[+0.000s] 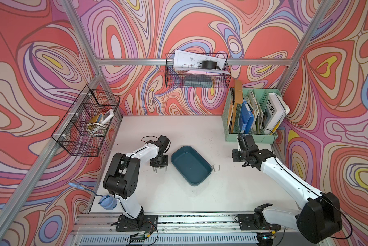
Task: Take out the screws from the storage box
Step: Place the screw at the center of the board.
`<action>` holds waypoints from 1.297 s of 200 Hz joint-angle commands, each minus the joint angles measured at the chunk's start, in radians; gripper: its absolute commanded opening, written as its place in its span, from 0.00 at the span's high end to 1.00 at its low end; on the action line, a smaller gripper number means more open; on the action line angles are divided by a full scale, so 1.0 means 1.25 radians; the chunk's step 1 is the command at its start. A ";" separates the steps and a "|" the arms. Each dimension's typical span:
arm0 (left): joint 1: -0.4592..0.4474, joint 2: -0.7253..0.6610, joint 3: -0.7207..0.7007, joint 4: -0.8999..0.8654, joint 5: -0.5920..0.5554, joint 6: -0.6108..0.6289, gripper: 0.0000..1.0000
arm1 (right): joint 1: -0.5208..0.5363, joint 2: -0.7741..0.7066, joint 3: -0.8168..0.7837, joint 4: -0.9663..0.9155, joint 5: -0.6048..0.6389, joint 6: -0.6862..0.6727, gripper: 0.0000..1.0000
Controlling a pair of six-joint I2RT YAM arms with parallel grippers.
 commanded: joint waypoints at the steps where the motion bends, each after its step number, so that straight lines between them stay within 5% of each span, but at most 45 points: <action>1: 0.008 0.009 -0.024 0.006 -0.002 -0.002 0.84 | -0.004 -0.004 0.006 -0.007 0.008 0.006 0.57; 180: 0.008 -0.147 0.111 -0.080 -0.011 -0.034 0.58 | -0.004 -0.010 0.011 -0.001 0.005 0.002 0.57; 212: 0.007 -0.197 0.139 -0.074 -0.040 -0.069 0.35 | -0.004 -0.007 0.018 0.002 0.006 0.002 0.57; 226: 0.007 -0.220 0.140 -0.059 -0.048 -0.077 0.10 | -0.004 -0.005 0.022 0.004 0.007 0.002 0.57; 259: 0.008 -0.258 0.147 -0.044 -0.092 -0.095 0.03 | -0.004 -0.008 0.028 0.011 0.023 0.011 0.57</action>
